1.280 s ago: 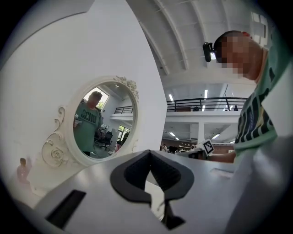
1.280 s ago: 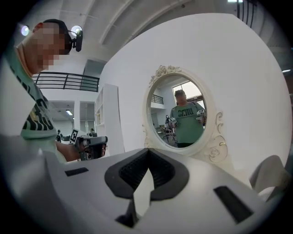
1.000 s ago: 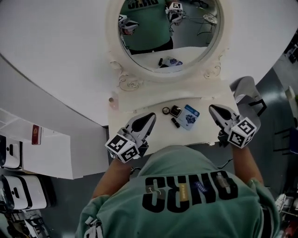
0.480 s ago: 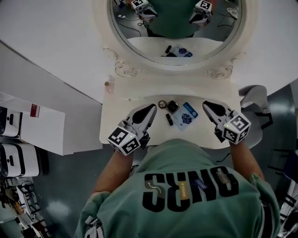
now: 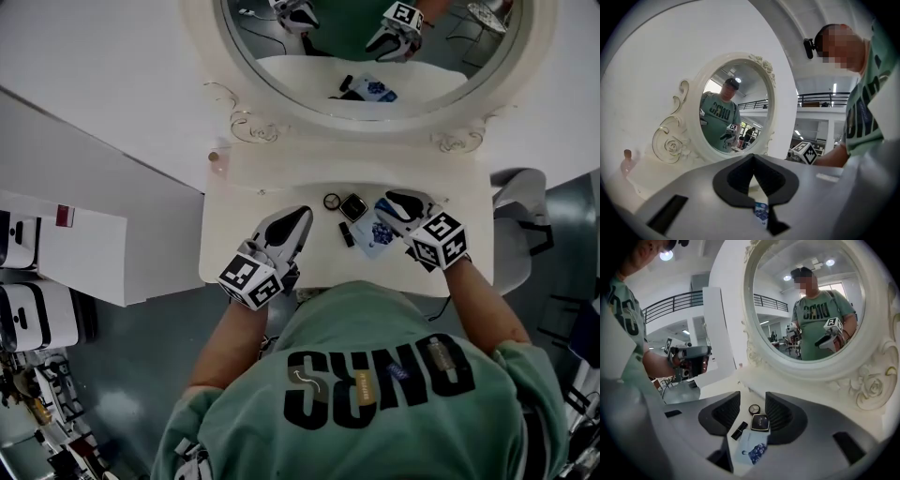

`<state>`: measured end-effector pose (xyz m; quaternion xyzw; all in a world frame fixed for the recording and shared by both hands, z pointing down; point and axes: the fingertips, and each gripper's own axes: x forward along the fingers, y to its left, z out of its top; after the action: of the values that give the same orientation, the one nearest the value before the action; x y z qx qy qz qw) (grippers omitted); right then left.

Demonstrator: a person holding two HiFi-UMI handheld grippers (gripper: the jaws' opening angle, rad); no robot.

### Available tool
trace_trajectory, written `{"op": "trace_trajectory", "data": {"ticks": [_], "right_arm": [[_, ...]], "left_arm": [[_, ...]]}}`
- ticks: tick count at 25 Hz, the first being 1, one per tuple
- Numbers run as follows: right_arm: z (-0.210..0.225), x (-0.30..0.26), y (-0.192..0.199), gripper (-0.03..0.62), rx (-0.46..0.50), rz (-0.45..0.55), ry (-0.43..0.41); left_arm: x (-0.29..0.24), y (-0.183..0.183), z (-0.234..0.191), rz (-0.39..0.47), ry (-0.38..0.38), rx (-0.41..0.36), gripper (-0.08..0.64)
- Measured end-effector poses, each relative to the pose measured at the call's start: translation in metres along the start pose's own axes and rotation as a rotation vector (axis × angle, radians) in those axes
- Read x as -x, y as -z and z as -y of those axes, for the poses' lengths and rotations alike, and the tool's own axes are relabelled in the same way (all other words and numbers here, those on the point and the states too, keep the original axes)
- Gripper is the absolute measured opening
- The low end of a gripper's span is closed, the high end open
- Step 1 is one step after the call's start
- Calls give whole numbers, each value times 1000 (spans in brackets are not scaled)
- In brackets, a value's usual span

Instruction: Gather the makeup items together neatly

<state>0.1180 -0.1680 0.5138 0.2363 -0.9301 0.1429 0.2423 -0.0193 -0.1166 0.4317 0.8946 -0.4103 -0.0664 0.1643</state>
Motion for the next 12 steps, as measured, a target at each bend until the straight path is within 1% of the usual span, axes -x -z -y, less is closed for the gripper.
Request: {"op": "trace_trajectory", "data": {"ticks": [4, 8, 12], "right_arm": [[6, -54, 44, 189, -29, -132, 25], [13, -99, 92, 243, -52, -268, 51], [19, -128, 120, 295, -67, -335, 87]], "left_arm": [[5, 23, -23, -51, 11, 25, 8], [10, 42, -44, -95, 18, 42, 8], [17, 56, -62, -117, 18, 64, 8]]}}
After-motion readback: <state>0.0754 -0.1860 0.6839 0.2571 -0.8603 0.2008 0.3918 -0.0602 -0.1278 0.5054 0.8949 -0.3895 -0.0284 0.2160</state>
